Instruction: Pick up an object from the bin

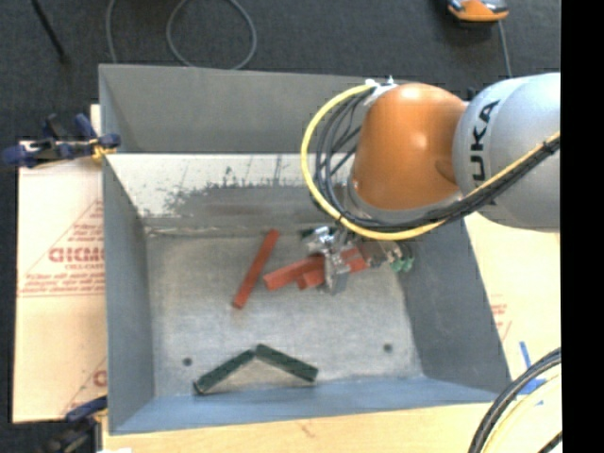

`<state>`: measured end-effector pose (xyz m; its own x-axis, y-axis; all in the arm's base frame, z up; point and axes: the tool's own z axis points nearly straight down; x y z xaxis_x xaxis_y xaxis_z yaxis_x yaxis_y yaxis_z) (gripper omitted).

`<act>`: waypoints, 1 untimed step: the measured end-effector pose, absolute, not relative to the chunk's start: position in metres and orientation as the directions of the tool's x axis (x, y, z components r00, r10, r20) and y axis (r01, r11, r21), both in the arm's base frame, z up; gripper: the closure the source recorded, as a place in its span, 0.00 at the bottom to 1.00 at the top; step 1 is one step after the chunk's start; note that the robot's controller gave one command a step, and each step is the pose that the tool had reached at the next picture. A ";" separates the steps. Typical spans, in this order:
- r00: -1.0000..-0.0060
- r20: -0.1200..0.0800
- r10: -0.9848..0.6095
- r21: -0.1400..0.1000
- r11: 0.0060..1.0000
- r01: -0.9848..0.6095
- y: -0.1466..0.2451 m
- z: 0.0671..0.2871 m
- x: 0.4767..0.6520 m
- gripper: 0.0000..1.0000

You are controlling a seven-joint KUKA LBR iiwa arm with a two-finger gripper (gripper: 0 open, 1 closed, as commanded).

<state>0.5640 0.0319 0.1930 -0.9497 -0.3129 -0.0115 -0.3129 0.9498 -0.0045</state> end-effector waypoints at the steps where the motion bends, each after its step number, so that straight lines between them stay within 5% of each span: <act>1: -0.850 -0.008 -0.526 -0.004 0.851 -0.526 0.044 0.259 0.563 1.00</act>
Offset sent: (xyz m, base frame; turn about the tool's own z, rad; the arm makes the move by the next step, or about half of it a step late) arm -0.0033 0.0128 0.0638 -0.2364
